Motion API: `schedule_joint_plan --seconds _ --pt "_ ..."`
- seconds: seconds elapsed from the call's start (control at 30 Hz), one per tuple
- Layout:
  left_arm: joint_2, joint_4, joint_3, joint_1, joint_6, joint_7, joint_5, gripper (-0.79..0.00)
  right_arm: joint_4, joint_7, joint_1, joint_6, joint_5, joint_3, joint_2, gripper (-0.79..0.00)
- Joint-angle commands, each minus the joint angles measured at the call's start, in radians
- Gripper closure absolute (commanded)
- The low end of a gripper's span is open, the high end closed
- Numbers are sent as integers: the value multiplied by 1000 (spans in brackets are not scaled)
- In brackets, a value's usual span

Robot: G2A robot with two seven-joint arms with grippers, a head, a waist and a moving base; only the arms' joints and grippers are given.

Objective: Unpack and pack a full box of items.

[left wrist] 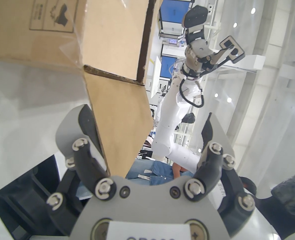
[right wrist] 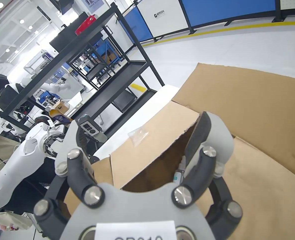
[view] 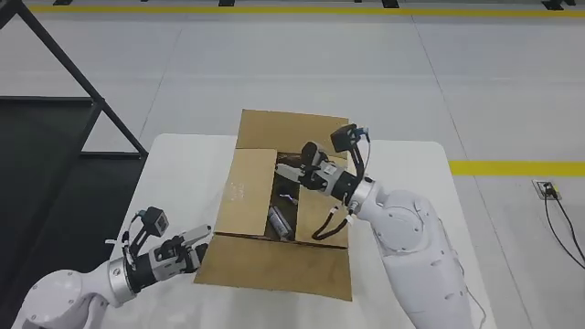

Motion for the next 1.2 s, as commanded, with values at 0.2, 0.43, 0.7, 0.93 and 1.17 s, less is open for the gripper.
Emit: schedule_joint_plan --seconds 0.2,0.43,0.7,0.93,1.17 --pt "-7 -53 8 -65 46 180 -68 -785 -33 -33 -26 47 -9 43 10 -785" --pt "-15 -70 64 -113 66 313 -64 -785 13 -85 -6 100 19 65 11 -785" --pt "-18 -57 101 -150 80 353 -52 -785 385 -114 233 128 75 126 25 -785" --pt "-22 -40 132 -180 91 382 -56 -785 745 -172 418 128 3 106 32 -785" --pt "-25 -24 154 -212 102 397 -50 -785 1053 -79 563 -8 89 105 31 -785"
